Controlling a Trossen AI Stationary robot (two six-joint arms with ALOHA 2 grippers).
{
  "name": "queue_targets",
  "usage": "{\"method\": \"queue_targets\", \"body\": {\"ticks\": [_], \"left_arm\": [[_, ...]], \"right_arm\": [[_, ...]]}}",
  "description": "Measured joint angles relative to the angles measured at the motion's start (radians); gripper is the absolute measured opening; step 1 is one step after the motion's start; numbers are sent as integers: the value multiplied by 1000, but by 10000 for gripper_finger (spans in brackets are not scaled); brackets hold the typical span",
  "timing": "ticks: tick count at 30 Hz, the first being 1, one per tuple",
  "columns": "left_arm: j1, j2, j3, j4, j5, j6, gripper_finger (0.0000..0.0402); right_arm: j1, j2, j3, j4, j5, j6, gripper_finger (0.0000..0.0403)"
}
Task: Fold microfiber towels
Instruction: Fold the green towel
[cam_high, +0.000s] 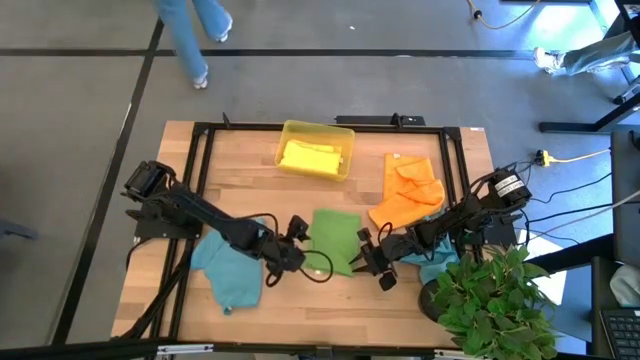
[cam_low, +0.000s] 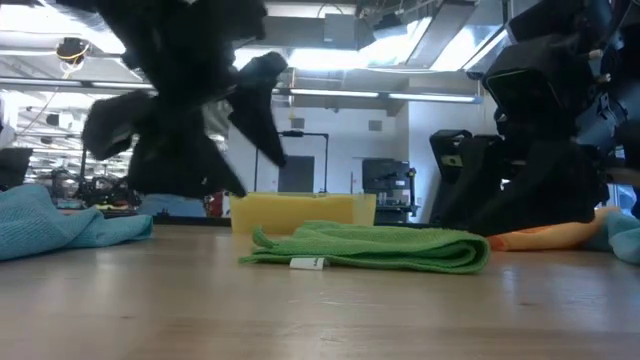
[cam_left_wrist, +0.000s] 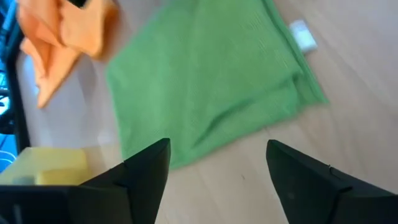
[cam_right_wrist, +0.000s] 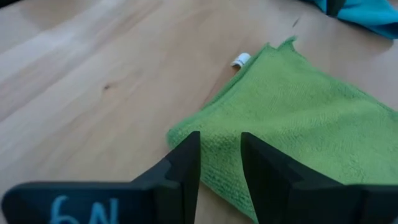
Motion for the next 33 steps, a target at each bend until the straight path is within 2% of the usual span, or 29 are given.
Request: {"method": "queue_targets", "body": {"ticks": [8, 14, 18, 21, 28, 33], "left_arm": [[-2, 0, -34, 4, -5, 140, 259], [-11, 0, -61, 56, 38, 168, 259], [-31, 33, -66, 121, 39, 234, 259], [-47, 77, -66, 162, 37, 284, 259], [-58, 130, -65, 212, -1, 347, 259], [-44, 138, -66, 277, -6, 393, 259]], "right_arm": [[0, 0, 0, -52, 33, -33, 127], [0, 0, 4, -56, 54, -33, 205], [7, 0, 30, -55, 88, -109, 261], [24, 0, 46, -60, 114, -166, 284], [88, 0, 121, -286, 247, -201, 291], [127, 0, 166, -367, 338, -180, 291]]}}
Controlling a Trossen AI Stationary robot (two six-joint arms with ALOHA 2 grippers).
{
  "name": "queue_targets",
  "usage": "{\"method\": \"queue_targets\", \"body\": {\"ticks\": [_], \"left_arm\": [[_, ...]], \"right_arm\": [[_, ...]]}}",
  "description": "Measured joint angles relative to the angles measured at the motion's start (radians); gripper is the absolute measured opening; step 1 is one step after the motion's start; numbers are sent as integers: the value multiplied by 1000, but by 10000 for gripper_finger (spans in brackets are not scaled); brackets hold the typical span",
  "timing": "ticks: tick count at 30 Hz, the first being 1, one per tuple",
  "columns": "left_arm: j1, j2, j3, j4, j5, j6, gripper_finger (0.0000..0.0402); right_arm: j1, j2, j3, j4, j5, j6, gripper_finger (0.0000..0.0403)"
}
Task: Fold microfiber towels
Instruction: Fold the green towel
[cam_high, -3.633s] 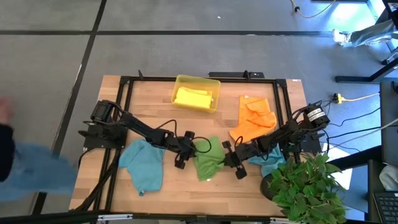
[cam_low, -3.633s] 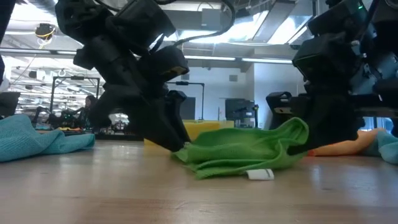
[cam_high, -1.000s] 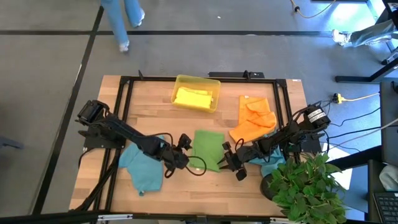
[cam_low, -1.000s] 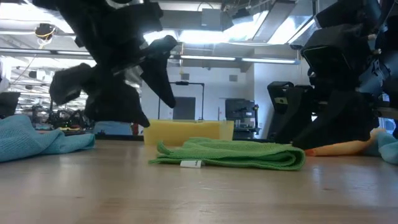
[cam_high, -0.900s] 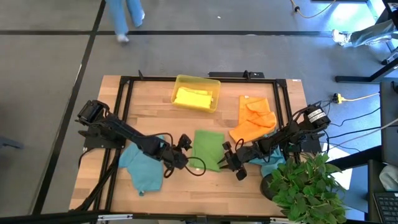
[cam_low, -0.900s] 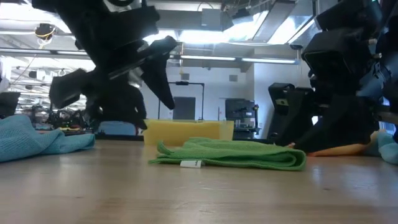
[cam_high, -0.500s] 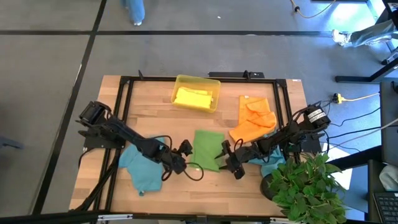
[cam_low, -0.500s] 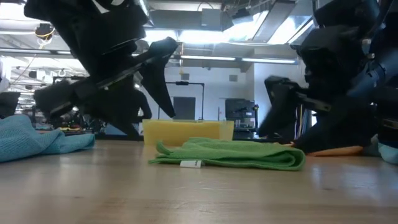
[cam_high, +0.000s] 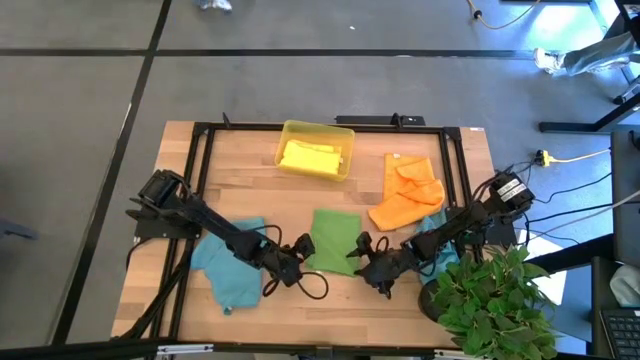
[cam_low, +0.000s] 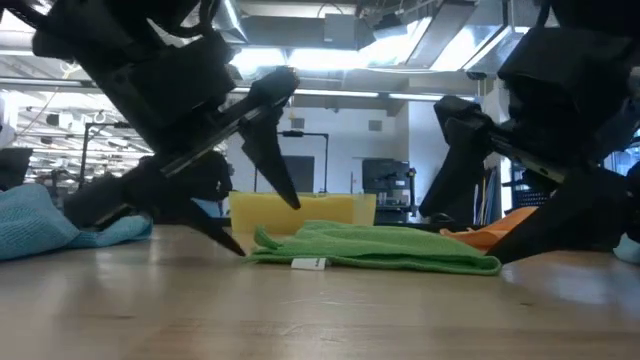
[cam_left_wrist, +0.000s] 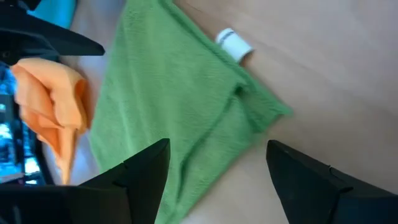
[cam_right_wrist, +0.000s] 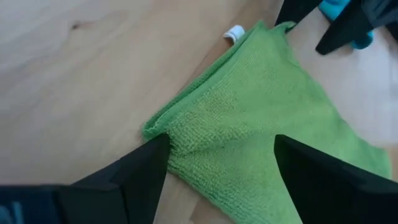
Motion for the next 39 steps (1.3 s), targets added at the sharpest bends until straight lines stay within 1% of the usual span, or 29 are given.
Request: {"method": "queue_targets", "body": {"ticks": [3, 5, 9, 12, 16, 20, 23, 26, 29, 33, 36, 39], "left_arm": [[9, 0, 0, 21, -2, 31, 259], [18, 0, 0, 24, 16, 32, 259], [28, 0, 0, 35, 25, 33, 259], [34, 0, 0, 56, 32, 34, 259], [36, 23, 0, 72, 70, 32, 259], [36, 66, 4, 103, 77, 33, 258], [36, 82, 5, 126, 73, 34, 258], [39, 82, 3, 144, 78, 34, 258], [42, 81, 1, 156, 85, 33, 258], [45, 82, 1, 157, 89, 32, 246], [48, 82, 1, 158, 95, 27, 230], [48, 83, 1, 168, 95, 4, 218]], "right_arm": [[14, 0, 38, -38, 47, 5, 291], [16, 0, 59, -60, 75, 14, 291], [14, 0, 91, -82, 88, 29, 288], [15, -10, 101, -83, 88, 26, 272], [15, -74, 99, -97, 88, 29, 243], [14, -171, 56, -98, 83, 54, 223], [10, -238, 13, -133, 83, 90, 221], [8, -274, -39, -149, 83, 131, 221], [8, -275, -112, -149, 70, 138, 221], [8, -263, -192, -126, 11, 202, 221], [23, -262, -206, -90, -13, 218, 221], [43, -255, -195, -60, -18, 185, 220]]}}
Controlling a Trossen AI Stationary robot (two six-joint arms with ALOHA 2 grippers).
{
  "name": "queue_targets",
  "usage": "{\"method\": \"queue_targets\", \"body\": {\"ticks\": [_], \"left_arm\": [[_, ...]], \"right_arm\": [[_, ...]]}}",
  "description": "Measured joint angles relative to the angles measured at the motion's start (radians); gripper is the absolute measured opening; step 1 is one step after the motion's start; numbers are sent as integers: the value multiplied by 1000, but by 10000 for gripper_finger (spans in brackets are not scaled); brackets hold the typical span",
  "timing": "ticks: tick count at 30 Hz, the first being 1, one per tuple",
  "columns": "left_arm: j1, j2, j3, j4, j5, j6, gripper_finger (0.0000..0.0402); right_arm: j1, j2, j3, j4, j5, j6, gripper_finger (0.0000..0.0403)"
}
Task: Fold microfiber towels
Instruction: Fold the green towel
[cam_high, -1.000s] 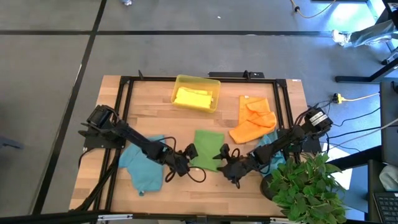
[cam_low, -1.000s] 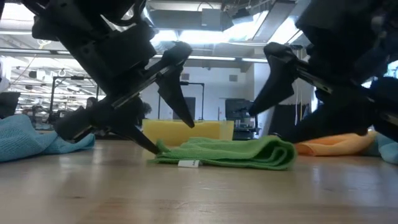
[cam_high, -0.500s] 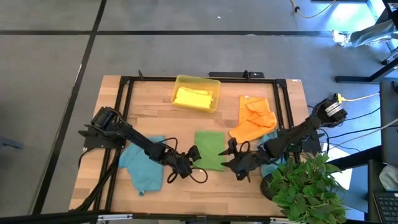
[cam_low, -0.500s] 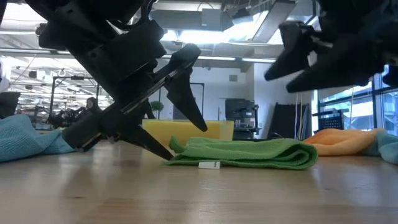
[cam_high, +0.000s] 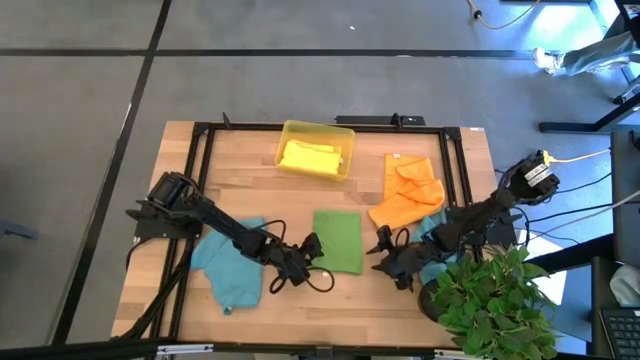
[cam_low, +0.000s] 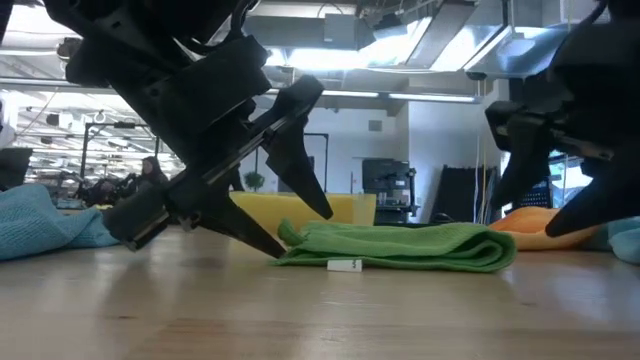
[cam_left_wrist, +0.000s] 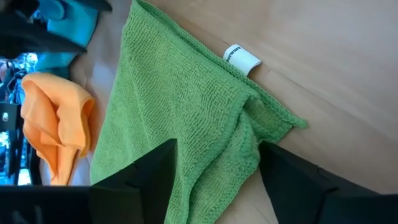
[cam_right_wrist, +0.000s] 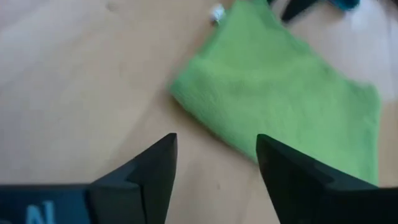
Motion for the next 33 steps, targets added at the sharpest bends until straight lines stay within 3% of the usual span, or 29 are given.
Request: {"method": "queue_targets", "body": {"ticks": [10, 23, 28, 33], "left_arm": [[1, 1, -1, 16, 4, -32, 216], [5, 6, -1, 43, 46, -33, 216], [8, 8, -1, 44, 53, -32, 205], [19, 8, -1, 41, 66, -33, 174]], "right_arm": [[11, 114, 37, 70, 1, -81, 259], [13, 255, 133, 82, 127, -293, 273], [12, 257, 134, 84, 125, -291, 240], [6, 257, 133, 85, 127, -287, 160]]}}
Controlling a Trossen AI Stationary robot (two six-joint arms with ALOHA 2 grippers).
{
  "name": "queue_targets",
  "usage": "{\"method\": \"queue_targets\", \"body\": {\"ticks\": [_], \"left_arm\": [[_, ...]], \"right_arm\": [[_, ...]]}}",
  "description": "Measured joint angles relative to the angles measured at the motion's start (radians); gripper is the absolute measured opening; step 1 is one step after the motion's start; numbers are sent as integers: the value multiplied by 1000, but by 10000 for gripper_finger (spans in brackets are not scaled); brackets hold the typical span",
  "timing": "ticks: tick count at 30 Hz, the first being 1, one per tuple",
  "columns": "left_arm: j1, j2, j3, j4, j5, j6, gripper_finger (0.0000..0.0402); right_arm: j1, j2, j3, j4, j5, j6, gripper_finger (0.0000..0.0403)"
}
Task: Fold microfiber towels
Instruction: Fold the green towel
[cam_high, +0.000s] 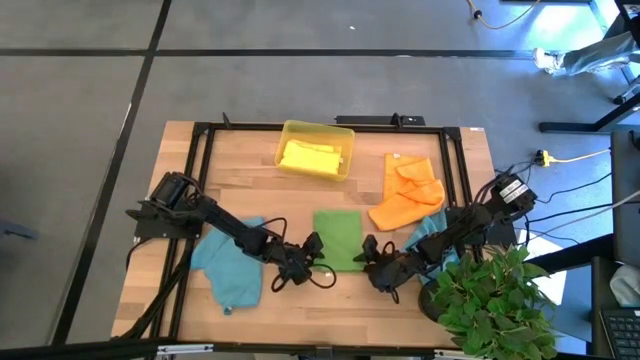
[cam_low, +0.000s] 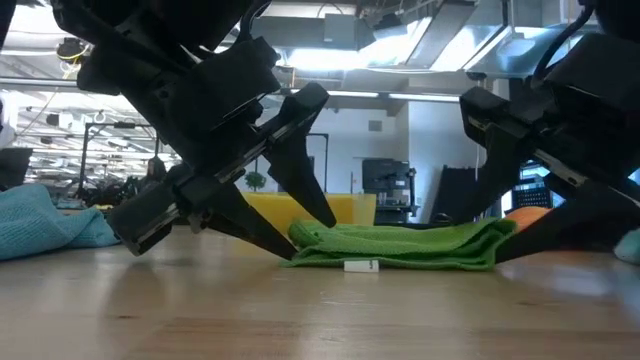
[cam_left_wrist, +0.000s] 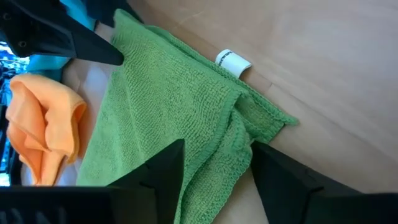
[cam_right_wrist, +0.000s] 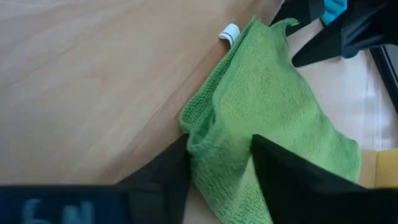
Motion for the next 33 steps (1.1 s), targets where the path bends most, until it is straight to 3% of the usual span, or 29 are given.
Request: {"method": "queue_targets", "body": {"ticks": [6, 13, 24, 33], "left_arm": [[27, 2, 0, 2, 65, -52, 106], [39, 6, -1, 16, 51, -146, 8], [14, -15, -2, 32, 51, -292, 0], [40, -19, -2, 33, 193, -390, 0]], "right_arm": [[-24, 1, -2, 12, 0, 3, 75], [-35, 2, -3, 26, 4, 5, 22], [-36, -20, -6, 62, 42, 193, 6], [-45, -120, -6, 77, -24, 312, 6]]}}
